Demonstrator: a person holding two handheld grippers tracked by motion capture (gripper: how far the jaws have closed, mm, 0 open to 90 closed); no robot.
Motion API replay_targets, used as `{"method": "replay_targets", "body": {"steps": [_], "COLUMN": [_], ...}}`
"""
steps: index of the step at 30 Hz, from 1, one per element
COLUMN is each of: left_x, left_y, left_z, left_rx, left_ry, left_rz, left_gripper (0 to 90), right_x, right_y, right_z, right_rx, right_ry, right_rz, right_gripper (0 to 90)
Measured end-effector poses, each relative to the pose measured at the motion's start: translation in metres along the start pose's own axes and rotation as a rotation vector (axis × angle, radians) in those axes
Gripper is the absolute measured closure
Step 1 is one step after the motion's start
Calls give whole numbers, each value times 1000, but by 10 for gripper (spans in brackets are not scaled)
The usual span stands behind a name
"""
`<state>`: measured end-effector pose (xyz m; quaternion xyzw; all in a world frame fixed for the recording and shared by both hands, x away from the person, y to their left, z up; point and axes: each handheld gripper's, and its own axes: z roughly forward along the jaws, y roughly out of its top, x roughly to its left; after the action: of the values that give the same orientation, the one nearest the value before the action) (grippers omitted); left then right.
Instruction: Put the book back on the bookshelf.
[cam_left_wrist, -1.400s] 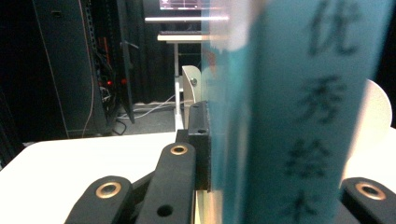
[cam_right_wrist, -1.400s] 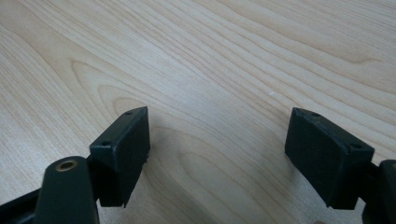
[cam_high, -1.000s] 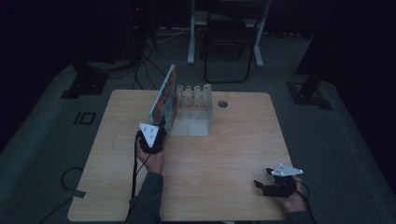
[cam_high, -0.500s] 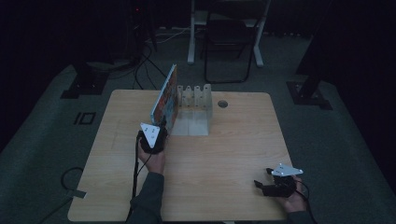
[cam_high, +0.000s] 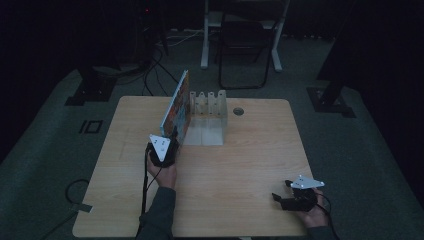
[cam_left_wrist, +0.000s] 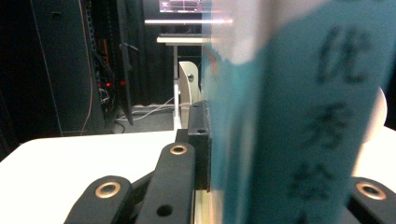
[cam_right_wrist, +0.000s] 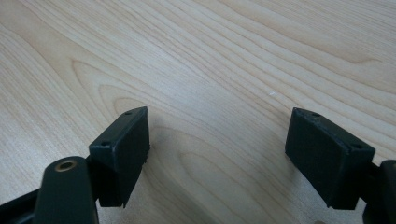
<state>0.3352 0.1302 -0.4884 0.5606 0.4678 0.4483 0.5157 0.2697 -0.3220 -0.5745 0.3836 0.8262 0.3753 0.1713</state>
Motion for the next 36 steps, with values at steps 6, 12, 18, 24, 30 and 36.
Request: {"method": "replay_targets", "body": {"steps": [6, 12, 18, 24, 30, 36], "left_x": [0, -1, 0, 1, 2, 6], "left_y": [-3, -6, -10, -10, -11, -11], "left_z": [-2, -4, -7, -8, -8, -9], "left_rx": [-1, 0, 2, 1, -1, 2], "left_ry": [0, 1, -1, 3, -7, -17], "left_rz": [-7, -8, -12, -19, -23, -32], "left_gripper": [809, 808, 808, 808, 806, 807], "right_x": [0, 0, 0, 0, 0, 0], "right_y": [0, 0, 0, 0, 0, 0], "right_z": [0, 0, 0, 0, 0, 0], "right_rx": [0, -1, -1, -1, -1, -1], "right_ry": [0, 0, 0, 0, 0, 0], "right_rz": [0, -1, -1, -1, -1, -2], "right_gripper": [214, 214, 214, 214, 214, 214]}}
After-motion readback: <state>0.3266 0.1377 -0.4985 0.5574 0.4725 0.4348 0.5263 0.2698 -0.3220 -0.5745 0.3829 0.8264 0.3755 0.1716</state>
